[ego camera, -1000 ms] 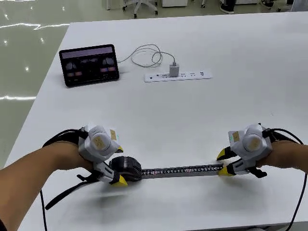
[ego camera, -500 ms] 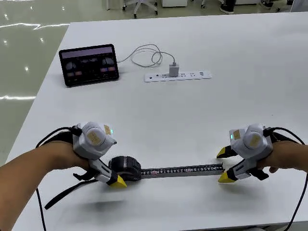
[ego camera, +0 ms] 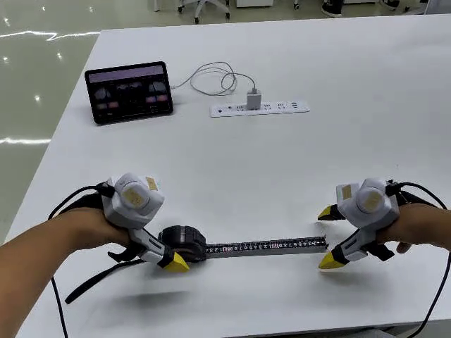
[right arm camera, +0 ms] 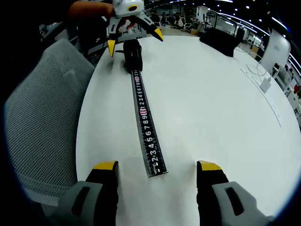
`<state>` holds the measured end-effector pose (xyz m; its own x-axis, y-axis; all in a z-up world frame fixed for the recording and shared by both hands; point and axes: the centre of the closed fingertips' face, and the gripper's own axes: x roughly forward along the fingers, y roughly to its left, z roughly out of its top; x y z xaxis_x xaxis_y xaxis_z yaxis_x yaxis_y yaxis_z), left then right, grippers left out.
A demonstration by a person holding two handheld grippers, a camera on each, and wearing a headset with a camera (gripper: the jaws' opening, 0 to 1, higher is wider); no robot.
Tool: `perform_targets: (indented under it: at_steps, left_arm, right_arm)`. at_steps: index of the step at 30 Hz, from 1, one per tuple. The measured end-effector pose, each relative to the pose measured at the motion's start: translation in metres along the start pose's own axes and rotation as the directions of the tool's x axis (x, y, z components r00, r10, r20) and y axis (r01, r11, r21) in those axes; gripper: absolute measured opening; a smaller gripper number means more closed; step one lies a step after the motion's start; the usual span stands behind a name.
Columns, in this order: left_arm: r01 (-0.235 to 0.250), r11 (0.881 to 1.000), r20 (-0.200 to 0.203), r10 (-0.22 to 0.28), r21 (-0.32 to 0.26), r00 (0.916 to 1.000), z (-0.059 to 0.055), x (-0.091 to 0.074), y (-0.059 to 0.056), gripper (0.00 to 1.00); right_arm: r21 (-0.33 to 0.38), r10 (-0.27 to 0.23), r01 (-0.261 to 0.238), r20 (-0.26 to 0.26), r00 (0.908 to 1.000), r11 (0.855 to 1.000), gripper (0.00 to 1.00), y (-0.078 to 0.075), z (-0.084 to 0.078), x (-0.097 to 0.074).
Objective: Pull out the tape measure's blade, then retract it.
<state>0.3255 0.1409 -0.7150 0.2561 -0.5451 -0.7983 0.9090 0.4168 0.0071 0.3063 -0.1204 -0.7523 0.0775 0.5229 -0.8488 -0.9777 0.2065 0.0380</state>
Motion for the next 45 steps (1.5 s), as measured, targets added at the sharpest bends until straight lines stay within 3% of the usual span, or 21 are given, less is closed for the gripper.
perform_targets:
  at_steps: [2,3,4,7,11,15,17,18,22,24,25,30,32,33,35,37,39,41,45]
  left_arm:
    - [-0.006,1.000,0.021,0.006,-0.010,0.9998,0.002,-0.001,0.001,1.00]
    - [0.030,0.998,0.047,-0.027,-0.062,0.9986,0.005,-0.002,-0.005,1.00]
    - [0.029,0.995,0.053,-0.025,-0.091,0.9983,0.006,-0.003,-0.005,1.00]
    - [0.002,0.997,0.060,0.002,-0.079,0.9982,0.004,-0.005,-0.002,1.00]
    - [-0.011,0.992,0.097,0.023,-0.125,0.9950,0.003,-0.006,-0.006,1.00]
    - [-0.035,0.984,0.106,0.054,-0.176,0.9929,-0.005,-0.008,-0.002,1.00]
    - [-0.076,0.978,0.120,0.100,-0.193,0.9877,-0.006,-0.012,0.003,1.00]
    - [-0.070,0.973,0.133,0.101,-0.220,0.9860,-0.007,-0.014,0.000,1.00]
    - [-0.091,0.960,0.153,0.135,-0.264,0.9789,-0.010,-0.021,0.000,1.00]
    - [-0.086,0.950,0.204,0.152,-0.300,0.9672,-0.004,-0.026,-0.004,1.00]
    - [-0.092,0.943,0.205,0.164,-0.319,0.9650,-0.004,-0.028,-0.005,1.00]
    - [-0.124,0.935,0.224,0.206,-0.332,0.9525,-0.009,-0.034,-0.013,1.00]
    - [-0.139,0.929,0.255,0.235,-0.344,0.9381,-0.010,-0.038,-0.014,1.00]
    - [-0.125,0.919,0.291,0.244,-0.373,0.9251,-0.008,-0.042,-0.016,1.00]
    - [-0.163,0.912,0.279,0.279,-0.376,0.9188,-0.015,-0.046,-0.013,1.00]
    - [-0.161,0.902,0.303,0.296,-0.400,0.9058,-0.016,-0.050,-0.011,1.00]
    - [-0.175,0.894,0.290,0.311,-0.413,0.9051,-0.022,-0.053,-0.011,1.00]
    - [-0.178,0.884,0.293,0.324,-0.431,0.8994,-0.026,-0.056,-0.011,1.00]
    - [-0.186,0.879,0.291,0.335,-0.438,0.8961,-0.032,-0.060,-0.015,1.00]
  right_arm:
    - [0.025,-0.005,0.005,0.011,0.9999,1.000,0.69,0.000,0.002,0.000]
    - [0.042,-0.009,0.008,0.022,0.9997,0.999,0.71,-0.001,0.003,0.000]
    - [0.044,-0.010,0.008,0.027,0.9996,0.999,0.73,-0.001,0.004,0.000]
    - [0.070,-0.023,0.020,0.032,0.9992,0.997,0.77,0.000,0.005,-0.001]
    - [0.136,-0.027,0.019,0.060,0.9978,0.990,0.82,0.005,0.007,-0.002]
    - [0.159,-0.061,0.049,0.073,0.9954,0.986,0.86,0.003,0.004,-0.004]
    - [0.195,-0.079,0.059,0.098,0.9921,0.979,0.89,0.001,0.004,-0.007]
    - [0.230,-0.100,0.068,0.129,0.9866,0.971,0.90,-0.002,0.006,-0.009]
    - [0.269,-0.157,0.111,0.154,0.9756,0.957,0.97,-0.007,0.003,-0.017]
    - [0.284,-0.192,0.139,0.170,0.9665,0.949,0.98,-0.010,0.000,-0.021]
    - [0.289,-0.201,0.143,0.182,0.9625,0.946,1.00,-0.010,0.001,-0.022]
    - [0.325,-0.224,0.142,0.231,0.9469,0.935,1.00,0.000,0.004,-0.029]
    - [0.337,-0.244,0.153,0.247,0.9378,0.929,1.00,0.000,0.003,-0.032]
    - [0.351,-0.258,0.160,0.252,0.9326,0.923,1.00,0.002,0.003,-0.035]
    - [0.370,-0.291,0.181,0.269,0.9180,0.911,1.00,0.002,0.002,-0.041]
    - [0.385,-0.304,0.186,0.273,0.9124,0.904,0.99,0.004,-0.001,-0.044]
    - [0.399,-0.324,0.198,0.279,0.9039,0.895,0.99,0.008,-0.005,-0.049]
    - [0.402,-0.336,0.211,0.270,0.9024,0.891,0.99,0.012,-0.011,-0.051]
    - [0.424,-0.365,0.232,0.265,0.8922,0.875,1.00,0.020,-0.021,-0.059]
